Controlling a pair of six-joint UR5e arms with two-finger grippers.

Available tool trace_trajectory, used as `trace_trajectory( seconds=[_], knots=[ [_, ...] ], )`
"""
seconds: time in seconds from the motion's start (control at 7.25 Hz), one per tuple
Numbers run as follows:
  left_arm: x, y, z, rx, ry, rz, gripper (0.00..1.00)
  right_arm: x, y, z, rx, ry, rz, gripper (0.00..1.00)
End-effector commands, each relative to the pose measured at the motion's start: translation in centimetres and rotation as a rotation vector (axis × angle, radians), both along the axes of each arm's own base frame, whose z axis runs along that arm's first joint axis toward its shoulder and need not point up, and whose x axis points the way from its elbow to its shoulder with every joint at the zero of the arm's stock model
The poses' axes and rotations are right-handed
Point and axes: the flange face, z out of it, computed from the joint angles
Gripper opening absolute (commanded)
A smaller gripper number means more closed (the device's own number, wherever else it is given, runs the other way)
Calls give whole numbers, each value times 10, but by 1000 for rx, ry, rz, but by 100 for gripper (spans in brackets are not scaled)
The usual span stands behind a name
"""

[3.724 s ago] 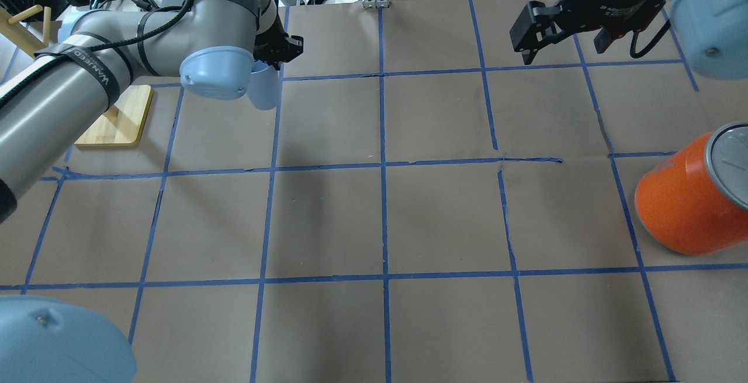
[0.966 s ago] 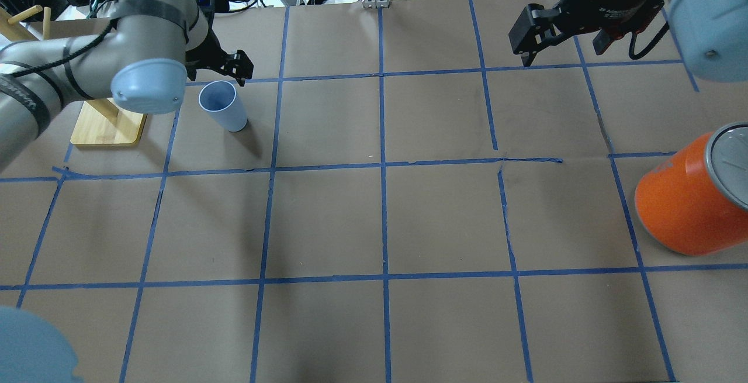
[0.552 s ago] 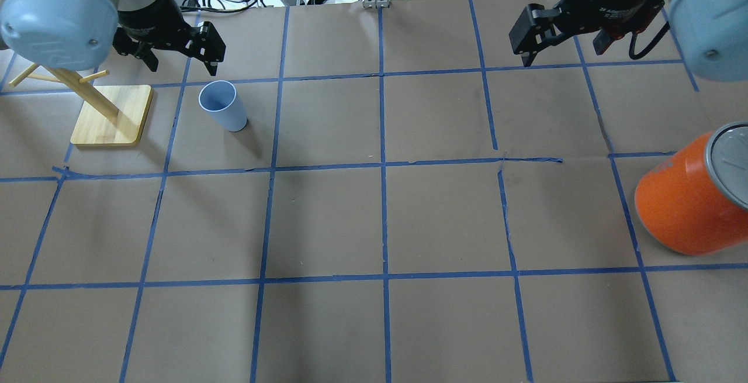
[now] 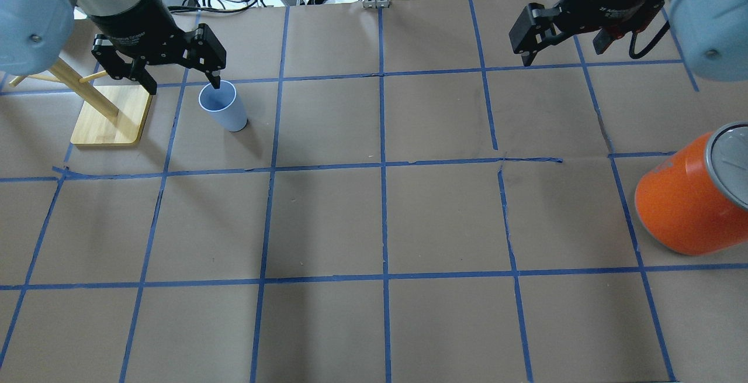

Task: Flip cup
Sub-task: 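Open the left gripper and raise it away from the upright cup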

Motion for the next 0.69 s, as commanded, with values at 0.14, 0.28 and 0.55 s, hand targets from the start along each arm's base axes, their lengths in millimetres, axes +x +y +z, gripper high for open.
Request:
trace_trajectory(
  seconds=[0.14, 0.28, 0.55],
  knots=[
    [-2, 23, -1, 9, -5, 2, 100, 0, 0, 0, 1, 1, 0, 100],
    [-3, 29, 0, 6, -5, 0, 100, 0, 0, 0, 2, 1, 0, 100],
    [-3, 35, 1, 4, -4, 0, 100, 0, 0, -1, 2, 1, 0, 100]
  ],
)
